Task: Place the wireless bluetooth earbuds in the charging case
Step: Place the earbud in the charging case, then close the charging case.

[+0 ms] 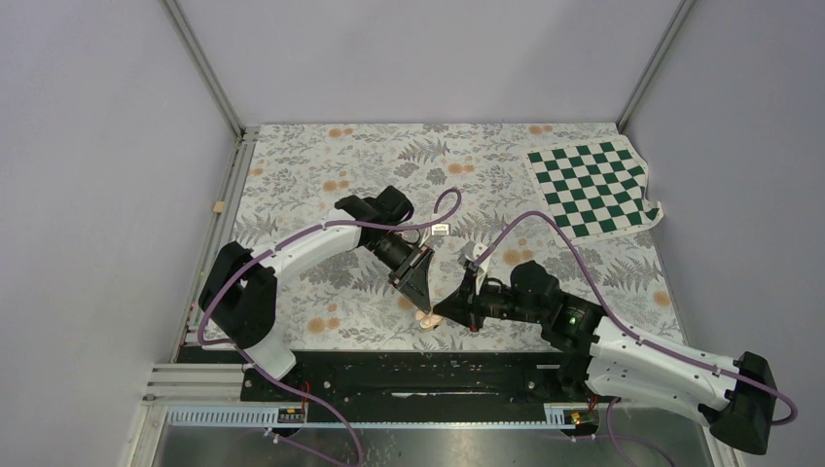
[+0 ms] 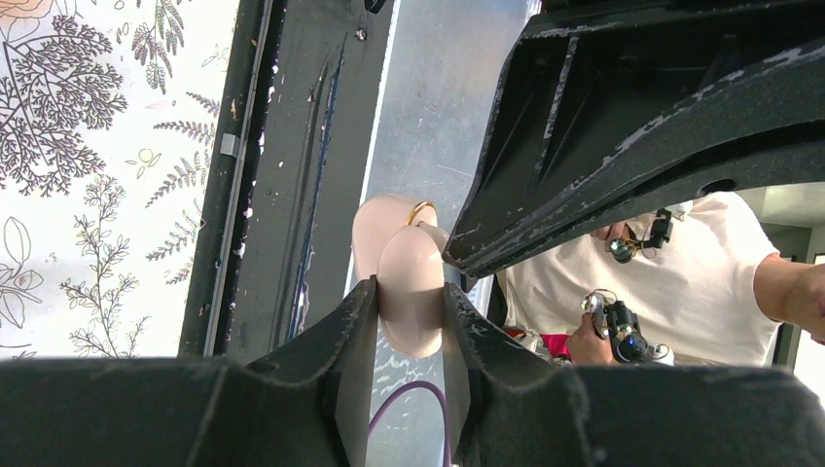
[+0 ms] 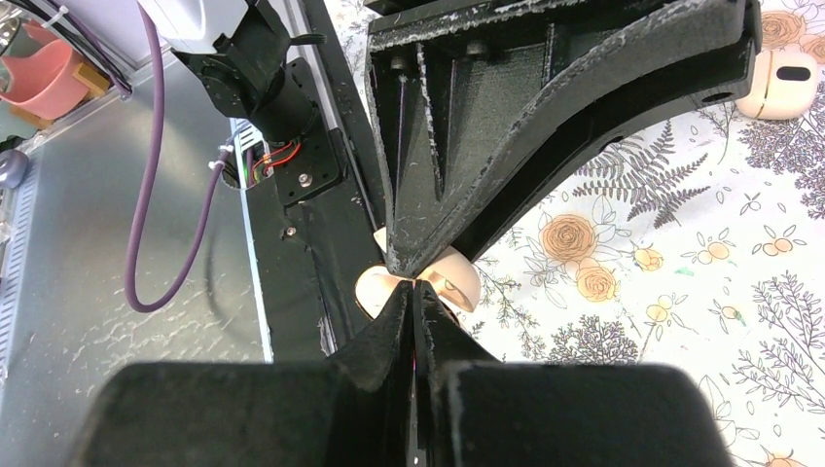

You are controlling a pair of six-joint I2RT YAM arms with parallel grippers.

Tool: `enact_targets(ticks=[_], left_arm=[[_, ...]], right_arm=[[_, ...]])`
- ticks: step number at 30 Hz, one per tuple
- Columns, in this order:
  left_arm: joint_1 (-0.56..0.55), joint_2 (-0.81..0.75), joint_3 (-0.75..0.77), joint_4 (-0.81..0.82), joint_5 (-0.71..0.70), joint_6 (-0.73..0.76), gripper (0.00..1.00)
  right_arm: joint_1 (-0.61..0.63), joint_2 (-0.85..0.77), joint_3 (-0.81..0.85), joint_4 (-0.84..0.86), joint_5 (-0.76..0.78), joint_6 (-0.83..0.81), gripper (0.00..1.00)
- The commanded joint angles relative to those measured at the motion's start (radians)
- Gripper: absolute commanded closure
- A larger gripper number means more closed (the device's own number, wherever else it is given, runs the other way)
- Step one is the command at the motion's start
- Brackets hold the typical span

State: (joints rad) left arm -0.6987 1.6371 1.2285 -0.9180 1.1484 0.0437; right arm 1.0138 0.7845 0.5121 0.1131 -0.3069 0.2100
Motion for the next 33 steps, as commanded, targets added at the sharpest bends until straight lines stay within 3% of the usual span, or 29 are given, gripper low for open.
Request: enact_targets(ticks=[1,5,6,8,10,14,17,20,24,29,33], left_arm=[[0.004,-0.036,0.03,0.022,0.023,0.005,1.0],[0.005,-0.039,0.026,0.04,0.013,-0.01,1.0],[0.006,-0.043,0.022,0.062,0.005,-0.031,1.0],[0.023,-0.049,0.02,0.106,0.003,-0.093,1.0],[0.053,-0.059,0.01,0.19,0.012,-0.181,1.0],[0.136,-0.1,-0.043,0.451,0.033,-0.441,1.0],[0.172,-0.142,-0.078,0.614,0.022,-0.582,1.0],[0.206,-0.191,-0.128,0.78,0.002,-0.731,1.0],[0.238,-0.235,-0.178,0.954,-0.009,-0.888,1.0],[0.24,-0.243,-0.207,1.078,-0.015,-1.004,1.0],[0.24,-0.237,-0.228,1.076,-0.017,-1.01,1.0]], right_arm=[[0.011,-0.041,0.022,0.003,0.018,-0.012,1.0],[0.011,-0.104,0.093,-0.073,0.138,0.007,1.0],[0.012,-0.12,0.113,-0.121,0.2,0.043,0.95],[0.011,-0.134,0.147,-0.233,0.384,0.125,0.71],[0.011,-0.153,0.138,-0.298,0.579,0.235,0.56],[-0.021,-0.208,0.073,-0.271,0.601,0.376,0.41],[-0.157,-0.211,0.006,-0.203,0.43,0.534,0.41],[-0.277,-0.214,-0.09,-0.125,0.347,0.701,0.49],[-0.301,-0.148,-0.124,-0.026,0.298,0.774,0.56],[-0.301,0.059,-0.127,0.235,0.155,0.848,0.56],[-0.302,0.185,-0.109,0.469,0.068,0.896,0.54]])
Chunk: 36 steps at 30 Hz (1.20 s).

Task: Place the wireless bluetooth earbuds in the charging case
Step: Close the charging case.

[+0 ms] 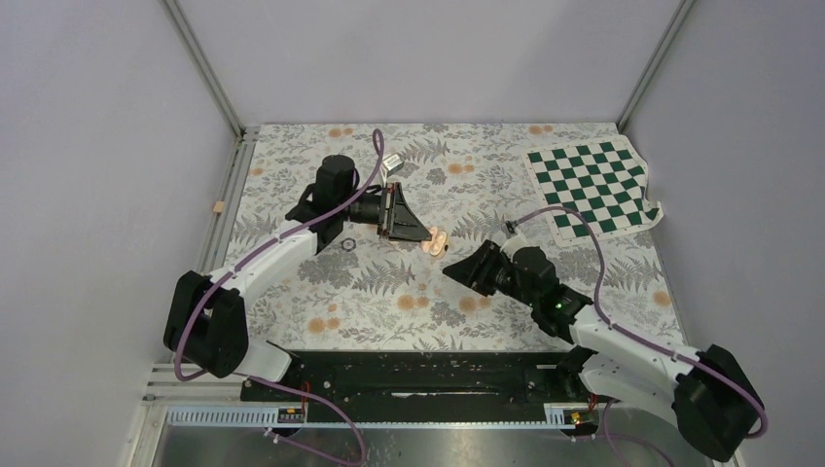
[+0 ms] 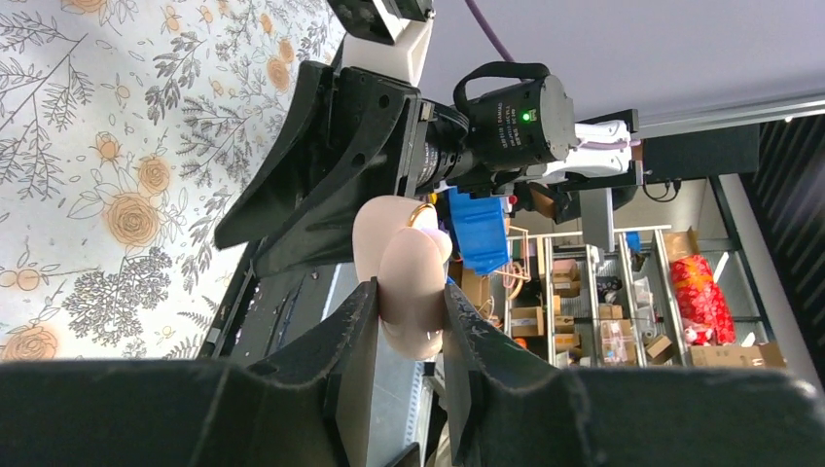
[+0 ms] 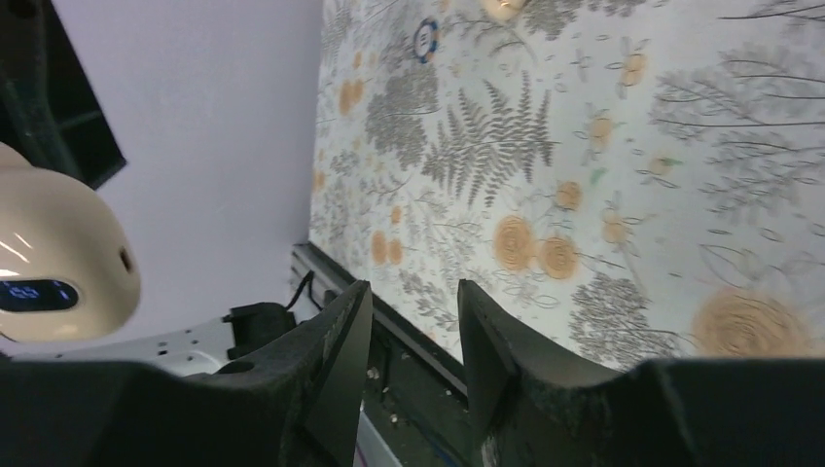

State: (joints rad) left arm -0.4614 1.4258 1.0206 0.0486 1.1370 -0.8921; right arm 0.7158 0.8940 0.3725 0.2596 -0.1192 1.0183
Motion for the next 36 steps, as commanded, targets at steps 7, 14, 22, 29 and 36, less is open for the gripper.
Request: enact_targets(ticks=[7,14,22,29,36], left_arm=[[0.002,-0.029,-0.029,0.09,-0.019,-0.056,1.0],[0.001,-0.018,-0.019,0.051,-0.024,-0.029,1.0],[0.001,-0.015,-0.013,0.015,-0.026,0.001,1.0],[0.001,-0.012,-0.008,0.011,-0.017,0.006,1.0],[0.002,-0.017,-0.002,0.024,-0.009,-0.002,1.0]], right_arm=[[-0.003,0.073,0.035,0.406,-0.116,0.07,0.54],[-0.003,0.027,0.03,0.463,-0.11,0.011,0.54],[-0.003,-0.018,0.022,0.473,-0.115,-0.037,0.3],[-0.003,-0.014,0.04,0.546,-0.153,-0.054,0.19],[-0.004,0.031,0.02,0.606,-0.133,-0.003,0.2]])
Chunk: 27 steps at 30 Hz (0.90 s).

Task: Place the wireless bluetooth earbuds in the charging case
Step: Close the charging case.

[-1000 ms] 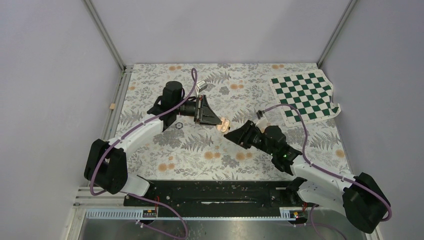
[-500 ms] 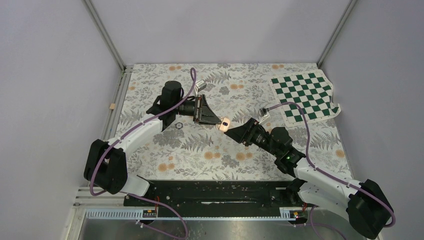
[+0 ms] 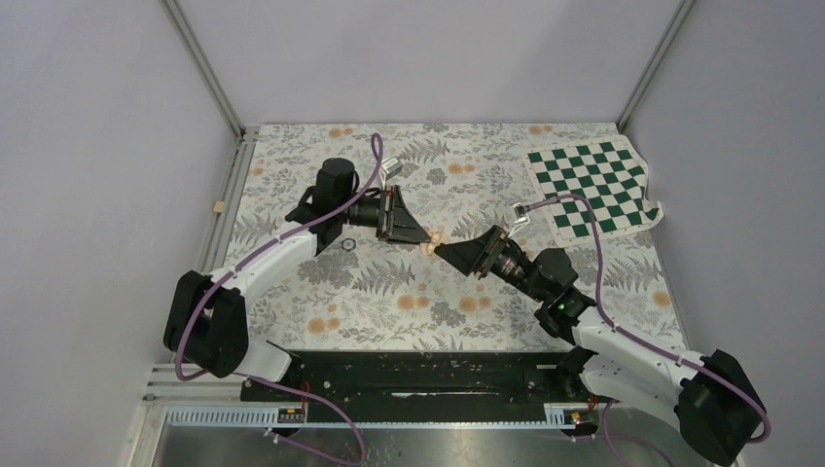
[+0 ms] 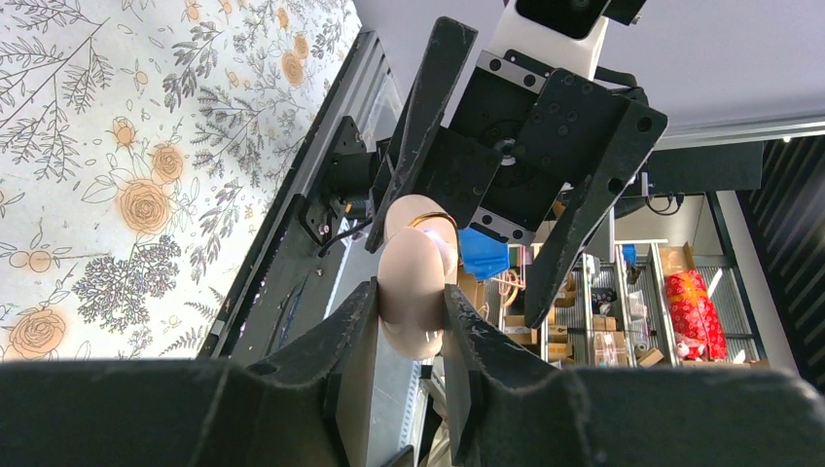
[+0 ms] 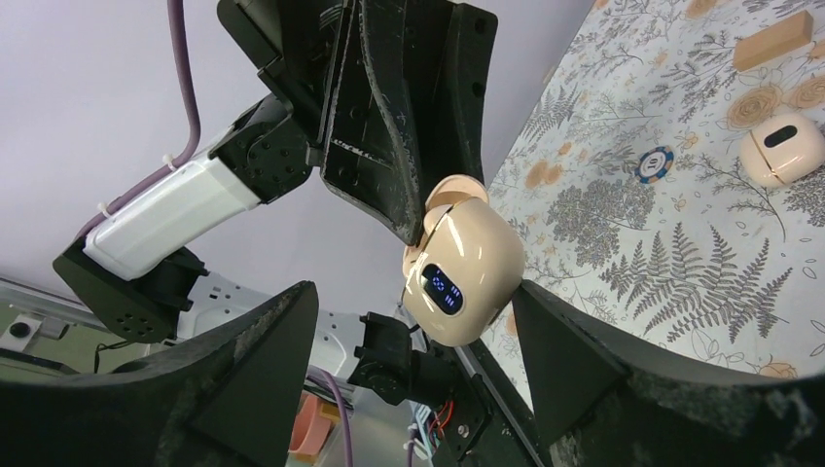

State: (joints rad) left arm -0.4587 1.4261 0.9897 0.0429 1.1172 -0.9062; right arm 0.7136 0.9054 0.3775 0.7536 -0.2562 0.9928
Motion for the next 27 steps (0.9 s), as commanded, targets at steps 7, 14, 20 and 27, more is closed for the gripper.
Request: enact_targets(ticks=[7,14,20,27], left_arm=[[0.0,-0.024,0.029,0.029,0.022,0.014,1.0],[0.0,-0.028,0.009,0.079,0.037,-0.018,1.0],[0.0,-0.034,0.007,0.089,0.051,-0.023,1.0],[0.0,-0.033,0.003,0.098,0.052,-0.027,1.0]], right_arm=[[-0.001,0.037,-0.002,0.148,0.024,0.054,0.21],[-0.002,0.094,-0.041,0.291,0.035,0.12,0.42],[-0.003,0.122,-0.042,0.321,0.037,0.136,0.49],[-0.003,0.104,-0.058,0.305,0.061,0.135,0.63]])
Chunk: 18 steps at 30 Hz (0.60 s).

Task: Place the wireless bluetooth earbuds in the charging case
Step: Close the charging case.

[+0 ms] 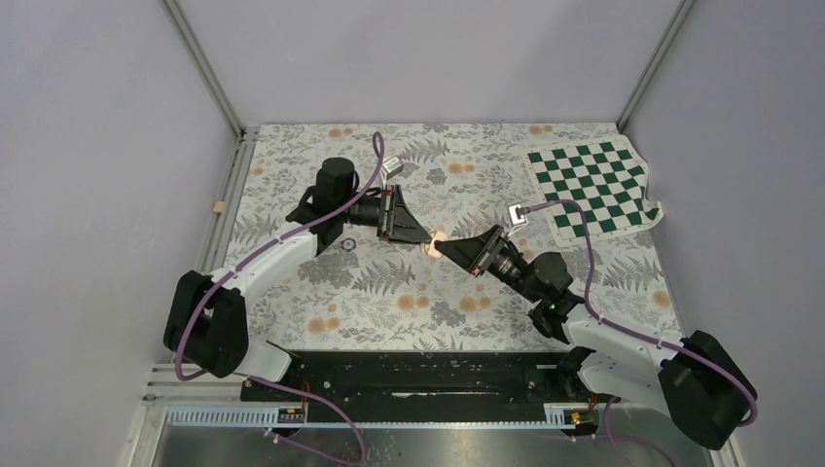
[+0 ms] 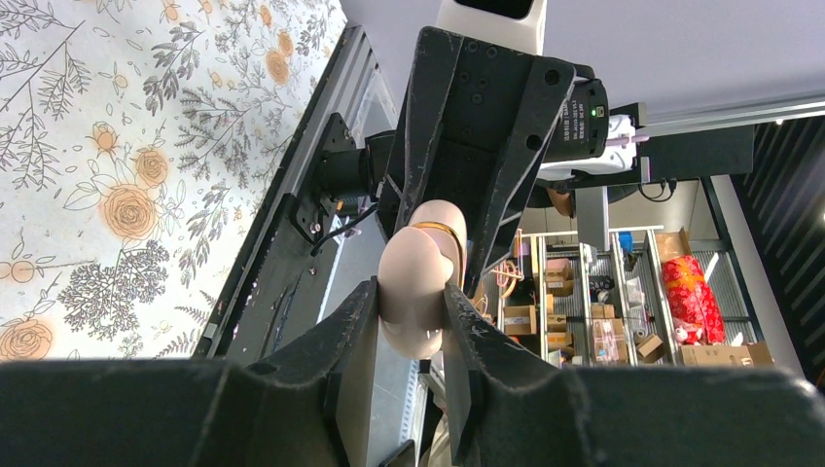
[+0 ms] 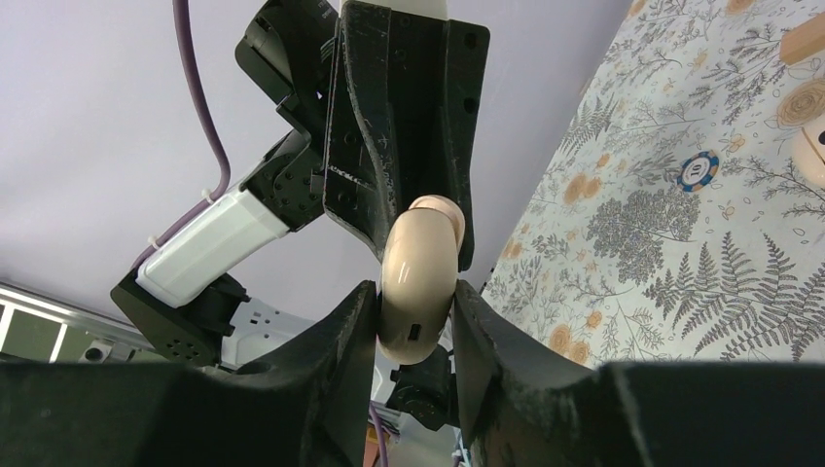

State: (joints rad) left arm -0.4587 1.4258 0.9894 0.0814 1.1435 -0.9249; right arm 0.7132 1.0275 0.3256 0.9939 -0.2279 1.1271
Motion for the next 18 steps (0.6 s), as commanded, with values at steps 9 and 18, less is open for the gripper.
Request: enact_targets(ticks=[9,18], left_arm=[[0.0,-0.035,0.005,0.07,0.032,-0.015,0.91],[0.003,-0.042,0.012,0.072,0.037,-0.009,0.29]], right_arm=[[-0.002,0.002,0.003,0.063,0.027,0.008,0.75],[-0.002,-0.009,0.002,0.017,0.046,0.001,0.8]])
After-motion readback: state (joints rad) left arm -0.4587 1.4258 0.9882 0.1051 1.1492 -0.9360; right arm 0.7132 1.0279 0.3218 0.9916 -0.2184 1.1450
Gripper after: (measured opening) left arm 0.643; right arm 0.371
